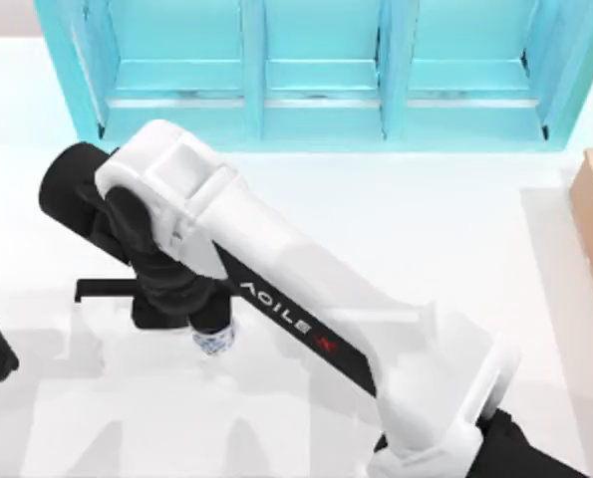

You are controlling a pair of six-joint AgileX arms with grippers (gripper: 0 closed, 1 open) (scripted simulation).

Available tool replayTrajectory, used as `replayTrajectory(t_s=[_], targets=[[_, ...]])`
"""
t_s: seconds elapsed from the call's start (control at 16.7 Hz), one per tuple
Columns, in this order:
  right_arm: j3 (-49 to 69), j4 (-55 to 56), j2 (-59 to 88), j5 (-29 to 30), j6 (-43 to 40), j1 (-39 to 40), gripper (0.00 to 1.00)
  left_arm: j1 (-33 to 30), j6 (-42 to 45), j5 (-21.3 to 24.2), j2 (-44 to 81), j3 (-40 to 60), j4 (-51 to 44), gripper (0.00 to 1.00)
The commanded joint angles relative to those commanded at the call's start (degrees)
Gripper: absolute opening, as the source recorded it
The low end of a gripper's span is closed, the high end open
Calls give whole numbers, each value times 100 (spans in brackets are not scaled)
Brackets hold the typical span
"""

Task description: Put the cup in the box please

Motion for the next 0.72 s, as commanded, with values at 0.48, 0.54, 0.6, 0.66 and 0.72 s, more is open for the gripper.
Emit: replayTrajectory(t_s=[0.48,0.54,0.6,0.66,0.72], targets=[[-1847,388,-1367,-303,-1211,-1085,0,0,0,0,0,0,0,100],[-2295,489,-1683,-358,-1469,-1342,0,0,0,0,0,0,0,100],[-2760,600,-2021,-416,-1747,-1617,0,0,0,0,0,0,0,100],[-3227,718,-2380,-477,-2042,-1908,0,0,0,0,0,0,0,100],[-3720,842,-2759,-541,-2353,-2213,0,0,0,0,0,0,0,100]])
